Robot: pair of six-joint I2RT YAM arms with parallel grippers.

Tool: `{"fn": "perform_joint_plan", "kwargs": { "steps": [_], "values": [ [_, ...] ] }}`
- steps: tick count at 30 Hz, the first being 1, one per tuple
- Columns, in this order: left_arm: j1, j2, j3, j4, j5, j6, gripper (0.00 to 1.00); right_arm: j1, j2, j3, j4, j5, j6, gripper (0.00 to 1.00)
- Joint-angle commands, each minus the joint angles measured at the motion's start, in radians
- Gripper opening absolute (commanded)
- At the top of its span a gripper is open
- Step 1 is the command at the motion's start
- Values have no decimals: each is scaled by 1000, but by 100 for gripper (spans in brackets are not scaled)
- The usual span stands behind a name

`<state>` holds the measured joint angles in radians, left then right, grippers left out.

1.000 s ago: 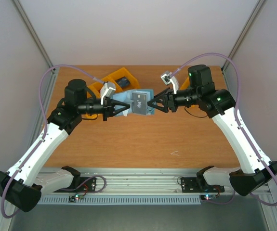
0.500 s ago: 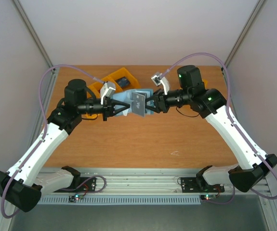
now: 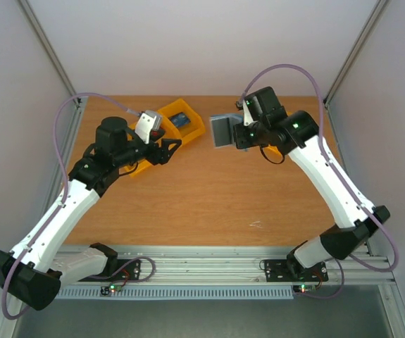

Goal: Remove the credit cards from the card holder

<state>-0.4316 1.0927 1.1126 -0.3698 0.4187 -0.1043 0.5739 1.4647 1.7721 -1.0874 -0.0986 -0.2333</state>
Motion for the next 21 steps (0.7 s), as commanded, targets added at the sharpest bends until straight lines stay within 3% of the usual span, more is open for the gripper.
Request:
{"fn": "perform_joint_plan", "kwargs": {
  "steps": [1, 5, 11, 21],
  "values": [
    [4, -12, 4, -23, -99, 58, 75, 4, 113, 76, -311, 512, 71, 1],
    [4, -11, -20, 20, 4, 25, 79, 47, 173, 117, -336, 495, 58, 1],
    [4, -4, -68, 93, 239, -62, 99, 70, 103, 62, -144, 60, -73, 1],
    [4, -3, -97, 111, 279, -108, 100, 70, -25, 2, -24, -466, -227, 1]
  ]
}}
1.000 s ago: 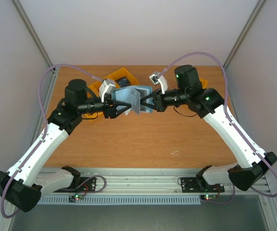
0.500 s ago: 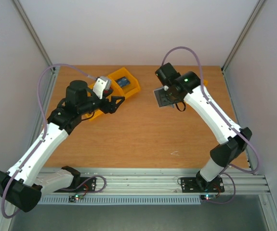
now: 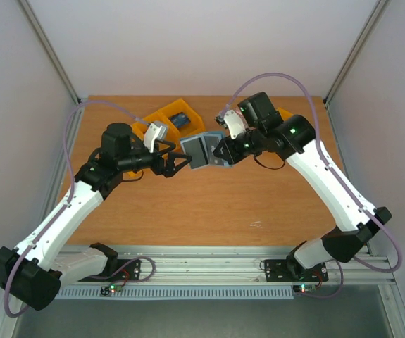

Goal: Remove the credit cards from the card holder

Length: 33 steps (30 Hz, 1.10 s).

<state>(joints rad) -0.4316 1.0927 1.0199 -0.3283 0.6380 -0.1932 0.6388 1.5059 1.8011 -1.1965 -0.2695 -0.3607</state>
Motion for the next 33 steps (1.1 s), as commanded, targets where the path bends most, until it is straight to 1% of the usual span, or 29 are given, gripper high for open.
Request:
{"fn": "perform_joint_plan", "kwargs": {
  "steps": [1, 5, 9, 10, 12, 14, 18, 19, 20, 21, 22, 23, 24, 26, 27, 28, 29, 31, 33],
  "values": [
    [4, -5, -5, 73, 71, -19, 99, 5, -83, -34, 97, -330, -113, 1],
    [5, -10, -4, 77, 127, 0, 99, 5, -135, -41, 109, -419, -164, 1],
    [9, -17, 3, 76, 181, 15, 99, 4, -161, -37, 81, -472, -225, 1],
    [10, -17, 3, 91, 216, 12, 99, 4, -163, -35, 72, -484, -234, 1],
    [13, -17, 0, 164, 341, -13, 99, 4, -164, -33, 60, -512, -249, 1],
    [13, -19, -10, 256, 440, -52, 90, 3, -166, -33, 54, -533, -262, 1],
    [13, -17, -13, 317, 512, -105, 69, 2, -175, -40, 46, -523, -283, 1],
    [13, -17, -15, 353, 534, -109, 61, 0, -178, -40, 46, -518, -286, 1],
    [13, -19, -17, 371, 552, -114, 51, -2, -182, -42, 46, -511, -288, 1],
    [14, -21, -18, 378, 560, -120, 41, -7, -186, -45, 48, -503, -288, 1],
    [14, -22, -17, 379, 563, -122, 33, -12, -190, -47, 53, -494, -284, 1],
    [14, -21, -16, 377, 564, -123, 27, -18, -194, -50, 53, -485, -281, 1],
    [14, -22, -15, 375, 568, -123, 25, -24, -197, -53, 54, -477, -279, 1],
    [14, -22, -14, 374, 571, -123, 26, -40, -203, -60, 54, -475, -275, 1],
    [15, -22, -14, 373, 572, -123, 29, -46, -203, -62, 54, -481, -274, 1],
    [15, -21, -12, 372, 575, -122, 35, -49, -204, -63, 56, -487, -272, 1],
    [16, -21, -11, 369, 578, -121, 37, -51, -204, -64, 55, -492, -270, 1],
    [16, -21, -9, 363, 581, -118, 37, -53, -208, -65, 56, -494, -270, 1],
    [17, -20, -9, 358, 584, -116, 34, -55, -211, -67, 56, -490, -270, 1]
  ]
}}
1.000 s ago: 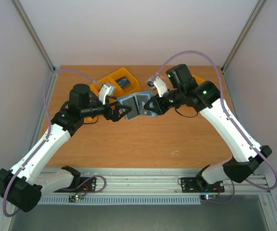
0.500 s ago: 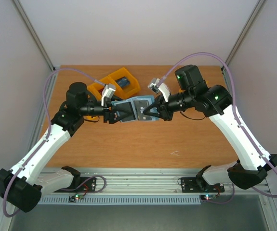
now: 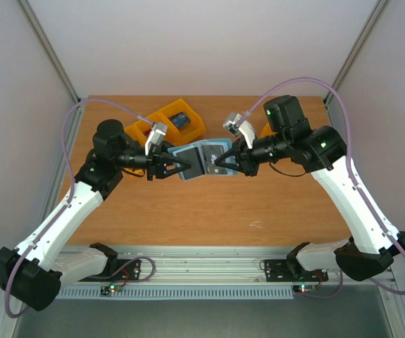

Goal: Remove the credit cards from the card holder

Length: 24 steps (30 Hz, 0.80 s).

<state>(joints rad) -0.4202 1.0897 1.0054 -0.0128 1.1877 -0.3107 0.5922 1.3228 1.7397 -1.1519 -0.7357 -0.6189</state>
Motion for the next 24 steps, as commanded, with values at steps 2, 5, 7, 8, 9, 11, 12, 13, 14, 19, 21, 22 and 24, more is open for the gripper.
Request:
{"fn": "perform_joint_plan", "kwargs": {
  "steps": [2, 5, 7, 8, 9, 11, 12, 13, 14, 19, 21, 22, 24],
  "values": [
    [6, -19, 6, 40, 35, 4, 28, -18, -33, -9, 13, -21, -11, 1],
    [8, -20, 5, 35, 36, 6, 17, -26, -39, -12, 11, -24, -11, 1],
    [8, -20, 6, 29, 36, 8, 8, -32, -43, -15, 11, -28, -11, 1],
    [8, -21, 6, 28, 35, 10, 2, -36, -44, -17, 12, -28, -10, 1],
    [8, -22, 6, 27, 35, 11, 0, -40, -45, -19, 15, -29, -9, 1],
    [8, -21, 7, 23, 27, 12, 0, -45, -45, -22, 20, -26, -1, 3],
    [8, -23, 10, 19, 9, 17, 0, -45, -43, -24, 26, -8, 9, 15],
    [8, -24, 17, -37, -27, 25, 0, -47, -43, -25, 34, 29, 26, 32],
    [8, -25, 28, -94, -86, 42, 0, -46, -42, -27, 40, 83, 46, 42],
    [6, -20, 84, -406, -579, 225, 0, -47, -35, -12, 55, 391, 131, 59],
    [3, -18, 90, -455, -702, 327, 0, -44, -28, -3, 63, 380, 153, 56],
    [3, -17, 92, -460, -727, 363, 0, -37, -25, -3, 76, 352, 162, 54],
    [3, -20, 96, -451, -697, 401, 0, 5, -21, -18, 117, 286, 159, 49]
  ]
}}
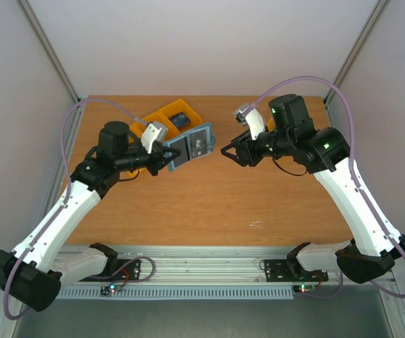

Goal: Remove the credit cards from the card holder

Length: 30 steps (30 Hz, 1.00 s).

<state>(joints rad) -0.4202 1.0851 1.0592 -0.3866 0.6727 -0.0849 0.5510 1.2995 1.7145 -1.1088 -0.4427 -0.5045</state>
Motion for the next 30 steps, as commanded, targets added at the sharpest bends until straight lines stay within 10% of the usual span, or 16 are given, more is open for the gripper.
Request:
{"fn": "perform_joint_plan", "kwargs": {
  "steps": [1, 5, 11, 30],
  "values": [
    [3, -16, 42, -61, -144, 172, 0, 74, 1, -2, 101, -43, 36, 48],
    [3, -24, 24, 67, 126, 31, 0, 98, -8, -95, 307, -324, 90, 40],
    [4, -38, -42, 476, 437, -257, 0, 85, -4, -147, 394, -337, 139, 33],
    [8, -50, -83, 627, 500, -277, 0, 91, 27, -150, 353, -346, 106, 13]
  ]
}}
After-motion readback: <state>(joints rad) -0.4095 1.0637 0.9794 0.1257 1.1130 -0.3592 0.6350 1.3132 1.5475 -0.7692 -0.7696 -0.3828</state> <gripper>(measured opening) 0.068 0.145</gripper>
